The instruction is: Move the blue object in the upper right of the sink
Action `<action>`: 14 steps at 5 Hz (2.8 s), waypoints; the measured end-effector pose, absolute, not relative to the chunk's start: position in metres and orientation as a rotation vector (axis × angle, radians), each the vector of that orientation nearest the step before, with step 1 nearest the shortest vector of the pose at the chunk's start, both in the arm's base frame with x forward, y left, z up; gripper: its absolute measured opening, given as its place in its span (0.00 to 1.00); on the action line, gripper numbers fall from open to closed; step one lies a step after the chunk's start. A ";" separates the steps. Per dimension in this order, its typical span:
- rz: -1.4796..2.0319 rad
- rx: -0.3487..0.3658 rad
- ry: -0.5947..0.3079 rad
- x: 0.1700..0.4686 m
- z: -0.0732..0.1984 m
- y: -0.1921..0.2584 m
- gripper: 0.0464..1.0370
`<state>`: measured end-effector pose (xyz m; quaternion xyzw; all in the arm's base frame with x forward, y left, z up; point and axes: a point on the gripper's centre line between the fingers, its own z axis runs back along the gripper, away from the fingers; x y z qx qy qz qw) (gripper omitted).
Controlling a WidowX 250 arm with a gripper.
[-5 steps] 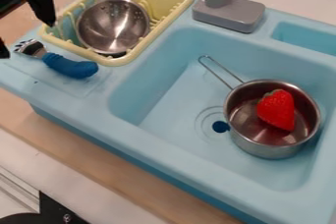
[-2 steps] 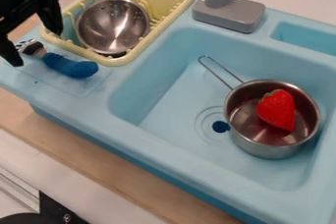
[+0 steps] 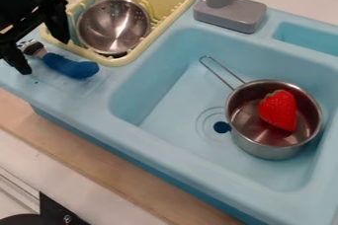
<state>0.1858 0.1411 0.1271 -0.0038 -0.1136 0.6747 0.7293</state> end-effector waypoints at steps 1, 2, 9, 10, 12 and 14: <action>1.478 0.007 -0.230 0.185 0.120 0.138 0.90; 1.483 0.014 -0.234 0.181 0.118 0.138 0.62; 1.154 -0.106 -0.192 0.202 0.139 0.106 0.02; 1.109 -0.108 -0.183 0.206 0.142 0.095 0.02; 1.043 -0.150 -0.190 0.216 0.154 0.054 0.02; 1.107 -0.210 -0.269 0.237 0.171 0.008 0.02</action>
